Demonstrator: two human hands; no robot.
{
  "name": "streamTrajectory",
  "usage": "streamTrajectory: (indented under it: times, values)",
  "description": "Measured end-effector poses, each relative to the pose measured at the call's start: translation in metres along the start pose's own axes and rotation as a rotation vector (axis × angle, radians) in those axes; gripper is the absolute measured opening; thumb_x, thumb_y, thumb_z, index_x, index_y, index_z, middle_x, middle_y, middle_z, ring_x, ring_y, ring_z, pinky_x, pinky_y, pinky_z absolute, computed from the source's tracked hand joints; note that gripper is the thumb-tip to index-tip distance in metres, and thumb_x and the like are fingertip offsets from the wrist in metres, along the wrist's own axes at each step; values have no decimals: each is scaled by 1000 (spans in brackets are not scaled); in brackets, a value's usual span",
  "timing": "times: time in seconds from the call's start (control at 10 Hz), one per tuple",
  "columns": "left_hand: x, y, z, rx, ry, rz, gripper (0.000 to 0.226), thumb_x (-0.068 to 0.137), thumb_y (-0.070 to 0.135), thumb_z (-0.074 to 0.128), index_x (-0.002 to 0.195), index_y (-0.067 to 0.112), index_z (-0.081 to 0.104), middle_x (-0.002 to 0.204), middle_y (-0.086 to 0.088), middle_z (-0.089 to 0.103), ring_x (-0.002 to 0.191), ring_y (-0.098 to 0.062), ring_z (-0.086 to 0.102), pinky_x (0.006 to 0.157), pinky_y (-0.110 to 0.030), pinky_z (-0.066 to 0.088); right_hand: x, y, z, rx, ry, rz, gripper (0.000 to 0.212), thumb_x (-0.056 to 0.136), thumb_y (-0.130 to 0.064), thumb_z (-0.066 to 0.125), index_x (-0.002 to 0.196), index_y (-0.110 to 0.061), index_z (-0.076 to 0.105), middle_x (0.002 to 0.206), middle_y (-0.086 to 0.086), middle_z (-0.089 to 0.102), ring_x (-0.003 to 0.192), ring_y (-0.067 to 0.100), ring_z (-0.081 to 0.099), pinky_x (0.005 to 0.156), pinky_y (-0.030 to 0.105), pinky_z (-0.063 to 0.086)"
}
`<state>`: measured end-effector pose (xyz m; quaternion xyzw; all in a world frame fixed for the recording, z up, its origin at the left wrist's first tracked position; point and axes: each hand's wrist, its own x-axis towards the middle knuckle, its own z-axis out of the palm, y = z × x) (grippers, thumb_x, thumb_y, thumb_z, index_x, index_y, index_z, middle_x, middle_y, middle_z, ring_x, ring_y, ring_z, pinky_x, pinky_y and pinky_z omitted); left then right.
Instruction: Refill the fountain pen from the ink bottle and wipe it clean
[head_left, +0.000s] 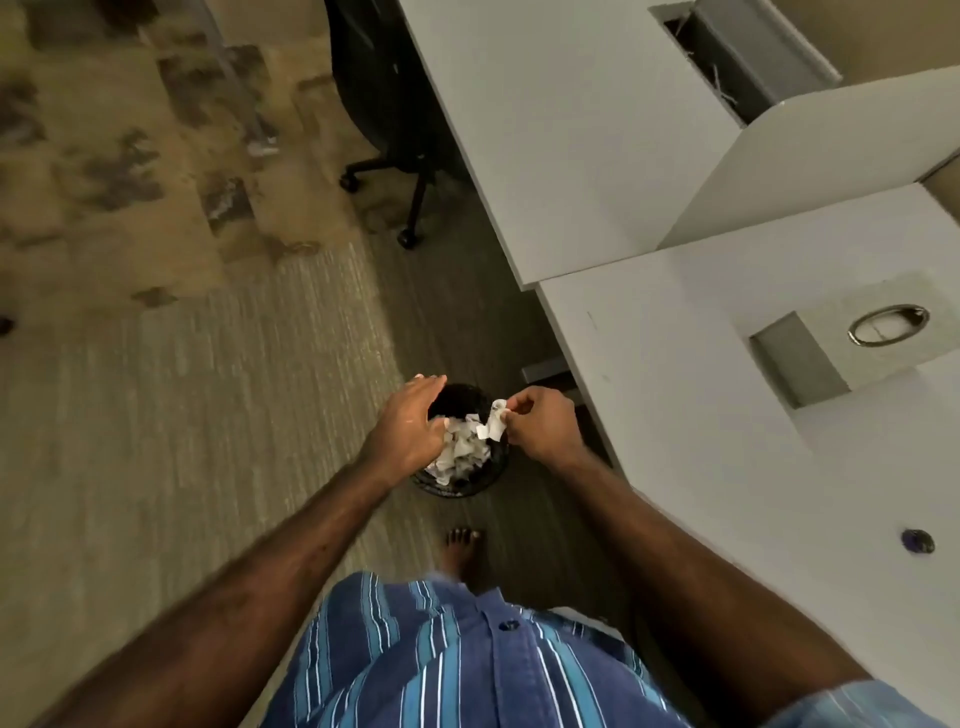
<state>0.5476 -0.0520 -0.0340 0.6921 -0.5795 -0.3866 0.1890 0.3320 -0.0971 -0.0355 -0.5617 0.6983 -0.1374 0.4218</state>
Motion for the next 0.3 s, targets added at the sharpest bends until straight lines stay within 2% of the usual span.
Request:
streamTrajectory:
  times: [0.1, 0.2, 0.3]
  values:
    - [-1, -19, 0, 104, 18, 6, 71, 89, 23, 67, 154, 0, 51, 162, -23, 49, 158, -38, 36, 131, -51, 25, 15, 7, 19, -7, -1, 48, 16, 84, -17, 78, 76, -29, 71, 86, -2, 80, 85, 20, 79, 83, 46, 68]
    - [-1, -36, -6, 202, 60, 8, 75, 88, 30, 64, 157, 3, 48, 167, -21, 42, 162, -37, 29, 131, -57, 22, 34, 17, 43, 37, -34, 97, 14, 84, -20, 77, 75, -29, 71, 87, 1, 82, 87, 23, 81, 87, 48, 68]
    - [-2, -40, -10, 207, 43, 3, 73, 93, 26, 69, 159, 5, 45, 170, -20, 37, 163, -35, 23, 132, -56, 16, 42, 23, 57, 65, -78, 86, 10, 85, -24, 76, 79, -31, 73, 92, 2, 83, 90, 23, 81, 90, 48, 67]
